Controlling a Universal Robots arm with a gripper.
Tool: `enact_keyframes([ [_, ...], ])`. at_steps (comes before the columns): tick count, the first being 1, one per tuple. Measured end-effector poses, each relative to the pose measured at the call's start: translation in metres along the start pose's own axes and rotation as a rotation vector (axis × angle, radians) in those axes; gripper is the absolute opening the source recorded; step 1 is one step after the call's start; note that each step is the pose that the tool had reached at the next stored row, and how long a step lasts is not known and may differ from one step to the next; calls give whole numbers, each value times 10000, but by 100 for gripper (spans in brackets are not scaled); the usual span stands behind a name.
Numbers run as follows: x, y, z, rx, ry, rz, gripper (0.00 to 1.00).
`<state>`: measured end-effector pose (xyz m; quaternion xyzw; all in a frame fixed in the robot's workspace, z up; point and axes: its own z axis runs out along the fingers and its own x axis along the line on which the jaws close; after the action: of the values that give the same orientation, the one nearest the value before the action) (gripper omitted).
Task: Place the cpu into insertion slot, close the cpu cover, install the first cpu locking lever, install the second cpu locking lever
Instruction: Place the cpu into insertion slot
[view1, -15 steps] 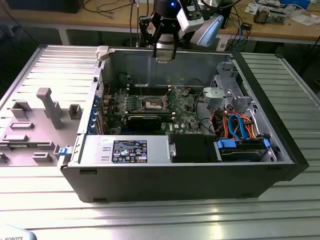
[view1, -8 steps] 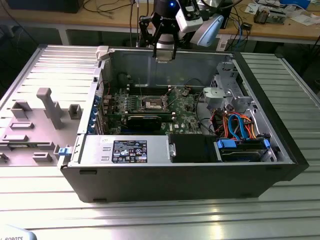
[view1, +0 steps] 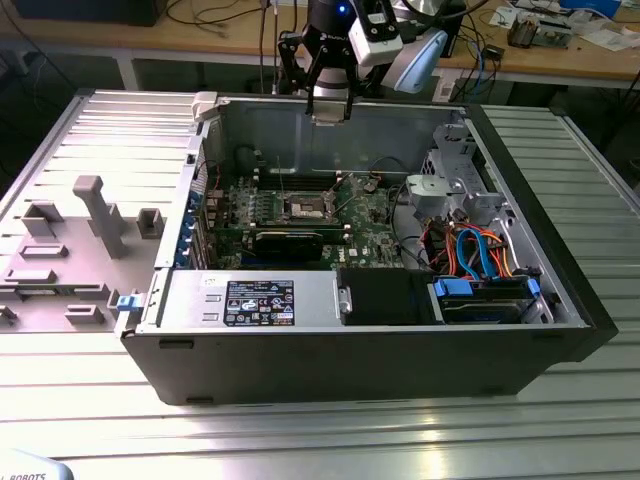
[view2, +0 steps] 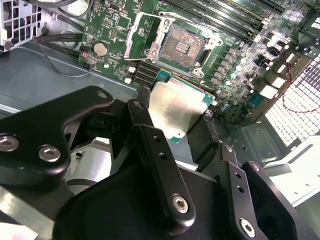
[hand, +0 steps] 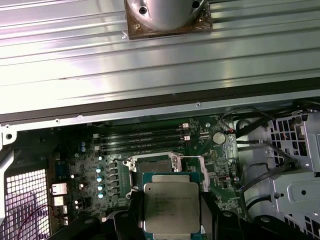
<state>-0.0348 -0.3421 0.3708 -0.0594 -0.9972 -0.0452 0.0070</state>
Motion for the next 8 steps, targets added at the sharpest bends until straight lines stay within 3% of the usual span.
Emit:
enact_keyframes([
  [8, 0, 0, 0, 0, -2, 17, 54],
])
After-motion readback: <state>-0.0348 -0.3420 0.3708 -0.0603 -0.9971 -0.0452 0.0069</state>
